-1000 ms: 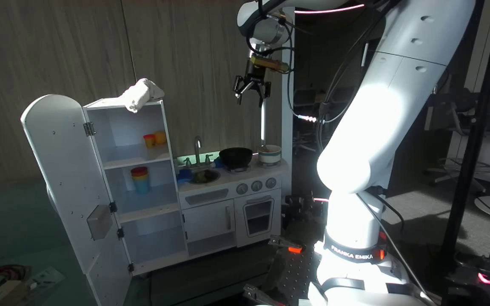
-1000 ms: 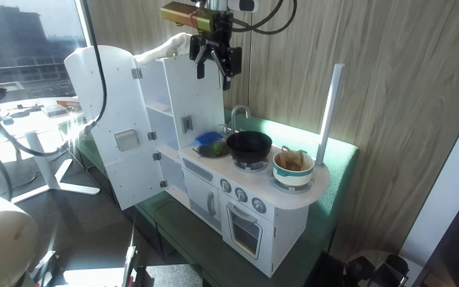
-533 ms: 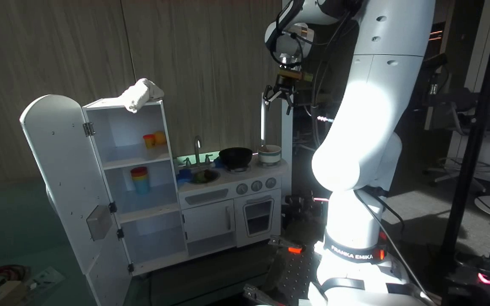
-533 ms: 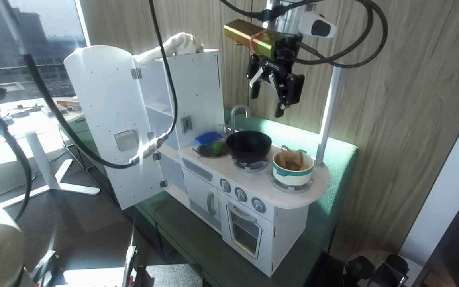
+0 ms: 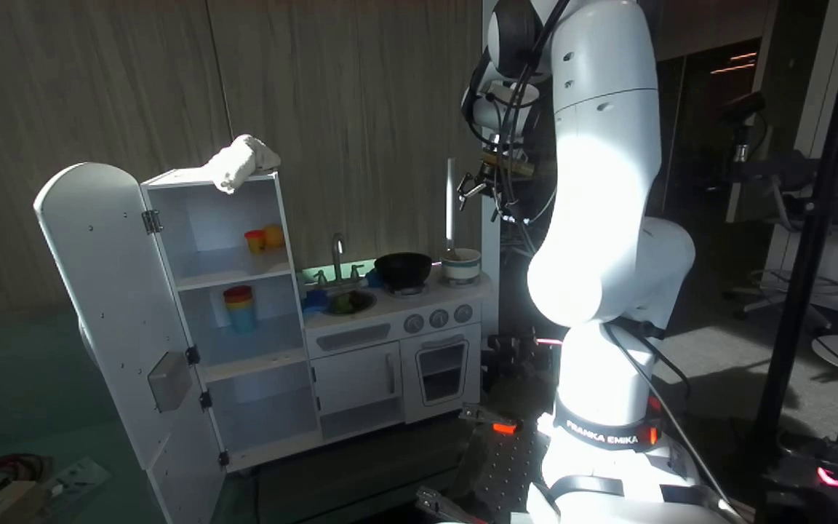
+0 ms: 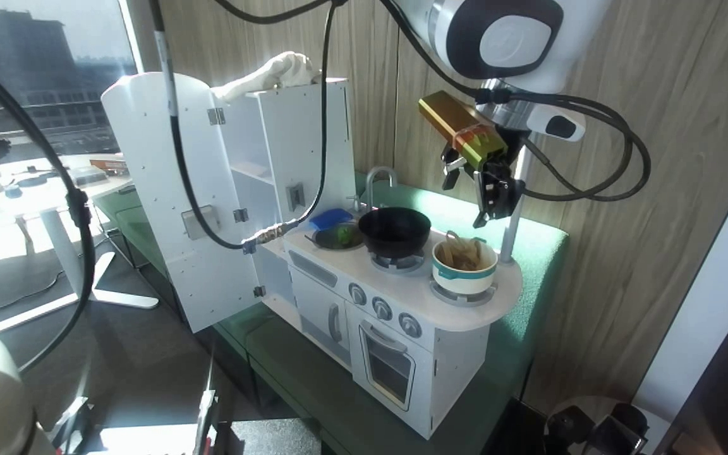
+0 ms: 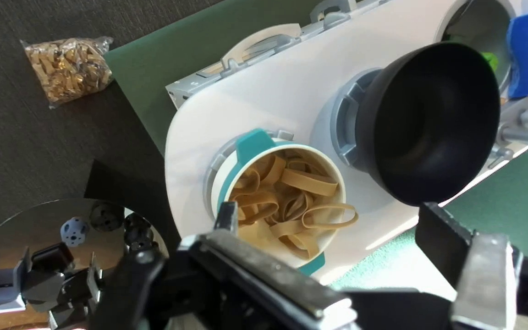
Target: Pour the contents in the white pot into the bowl.
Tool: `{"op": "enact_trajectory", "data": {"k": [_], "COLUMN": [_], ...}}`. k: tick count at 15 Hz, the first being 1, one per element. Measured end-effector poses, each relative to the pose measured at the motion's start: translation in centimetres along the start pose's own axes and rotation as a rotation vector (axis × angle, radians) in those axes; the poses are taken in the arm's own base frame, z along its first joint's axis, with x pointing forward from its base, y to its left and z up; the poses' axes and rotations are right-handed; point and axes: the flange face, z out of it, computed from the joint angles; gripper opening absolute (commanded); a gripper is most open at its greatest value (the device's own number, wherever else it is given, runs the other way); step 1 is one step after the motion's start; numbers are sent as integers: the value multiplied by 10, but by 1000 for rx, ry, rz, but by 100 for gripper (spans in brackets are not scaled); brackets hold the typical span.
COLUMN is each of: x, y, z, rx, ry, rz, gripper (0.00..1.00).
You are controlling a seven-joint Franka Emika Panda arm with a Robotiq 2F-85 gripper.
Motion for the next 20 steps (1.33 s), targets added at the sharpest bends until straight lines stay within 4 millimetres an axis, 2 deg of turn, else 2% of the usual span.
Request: {"op": "enact_trajectory", "data": {"k": [5,7,10,16,20], "x": [38,48,58,59,61], "y": [34,41,40,37,32], "z": [31,46,66,77,103], "rx": [-72,-82,-84,-84,-93], "ry": [-16,-31,-60,-76,-85], "rz": [55,62,56,47,53], "gripper": [100,100,100,100,100]}}
